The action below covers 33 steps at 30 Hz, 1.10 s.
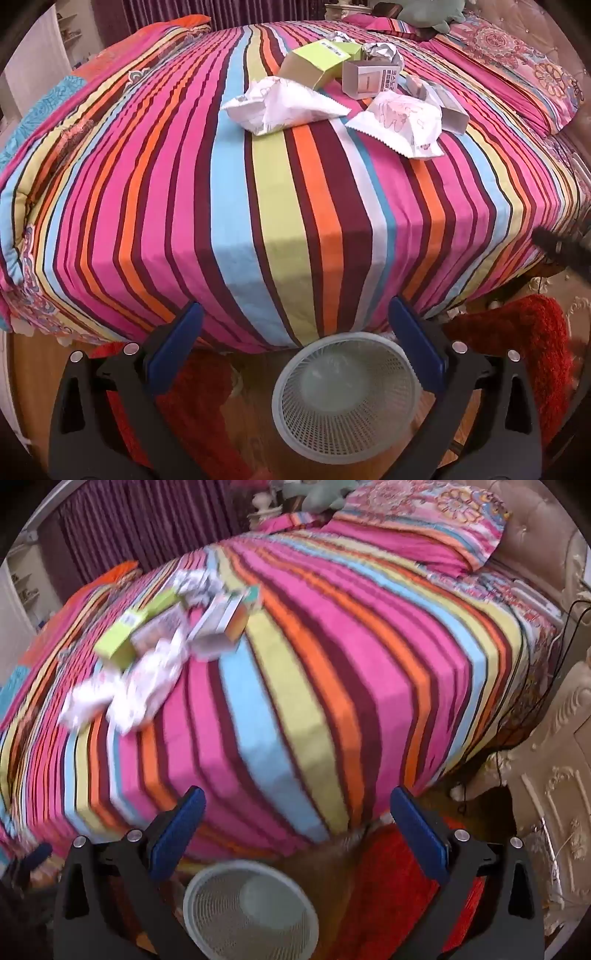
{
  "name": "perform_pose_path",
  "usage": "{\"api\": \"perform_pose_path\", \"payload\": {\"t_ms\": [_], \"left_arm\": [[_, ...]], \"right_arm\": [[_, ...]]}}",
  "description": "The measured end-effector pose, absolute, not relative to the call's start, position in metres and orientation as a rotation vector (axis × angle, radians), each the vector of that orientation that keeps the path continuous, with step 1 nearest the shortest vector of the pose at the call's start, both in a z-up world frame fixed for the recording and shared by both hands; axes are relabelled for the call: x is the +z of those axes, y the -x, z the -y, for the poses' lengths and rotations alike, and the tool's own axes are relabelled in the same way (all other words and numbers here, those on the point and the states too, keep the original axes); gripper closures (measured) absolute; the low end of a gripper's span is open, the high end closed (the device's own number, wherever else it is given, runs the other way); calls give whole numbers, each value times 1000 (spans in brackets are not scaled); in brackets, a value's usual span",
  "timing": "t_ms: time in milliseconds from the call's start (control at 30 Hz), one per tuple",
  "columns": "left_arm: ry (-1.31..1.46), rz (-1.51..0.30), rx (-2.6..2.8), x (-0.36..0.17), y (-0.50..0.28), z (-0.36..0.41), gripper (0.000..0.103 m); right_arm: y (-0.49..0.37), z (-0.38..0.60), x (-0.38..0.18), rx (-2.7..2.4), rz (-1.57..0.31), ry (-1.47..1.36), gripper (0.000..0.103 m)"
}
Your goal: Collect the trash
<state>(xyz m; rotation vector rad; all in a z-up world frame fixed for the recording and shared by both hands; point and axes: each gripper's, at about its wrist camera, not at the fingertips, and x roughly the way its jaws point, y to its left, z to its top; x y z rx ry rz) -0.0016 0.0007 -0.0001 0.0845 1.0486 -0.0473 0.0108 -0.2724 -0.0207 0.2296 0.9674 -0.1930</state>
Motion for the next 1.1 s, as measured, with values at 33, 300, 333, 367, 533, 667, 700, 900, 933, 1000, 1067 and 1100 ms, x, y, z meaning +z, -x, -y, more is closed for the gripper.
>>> {"api": "perform_pose_path", "payload": {"t_ms": [33,300,333,367,533,667,700,900,933,1000,1067,1100], "left_arm": [[-91,-1044,-48,0,3,-1,6],[-91,-1025,-56,7,13,-4,6],[-94,-1022,-55,8,13,-4,6],[-93,-1019,-59,7,17,-7,6],[-91,-1009,-61,10,18,-4,6],[-91,-1011,-62,11,19,-3,6],[-90,-1008,-63,12,19,-3,6],[-91,-988,-60,12,21,-1,6],[-90,-988,-61,12,21,-1,6],[-88,-993,-62,12,21,-1,6],[-88,-991,-61,12,21,-1,6],[-89,-991,-61,12,21,-1,6]], "right_arm": [[-7,268,-23,-182,-977,-221,7],[4,251,-18,-131,-964,-177,7],[5,250,-18,-130,-959,-176,7],[5,250,-17,-130,-957,-176,7],[9,250,-16,-130,-956,-189,7],[10,250,-15,-131,-949,-191,7],[10,250,-14,-131,-946,-191,7],[12,250,-13,-127,-943,-194,7],[12,249,-12,-127,-943,-195,7],[13,249,-12,-123,-944,-198,7],[13,248,-12,-120,-945,-200,7],[14,248,-12,-117,-947,-201,7]]}}
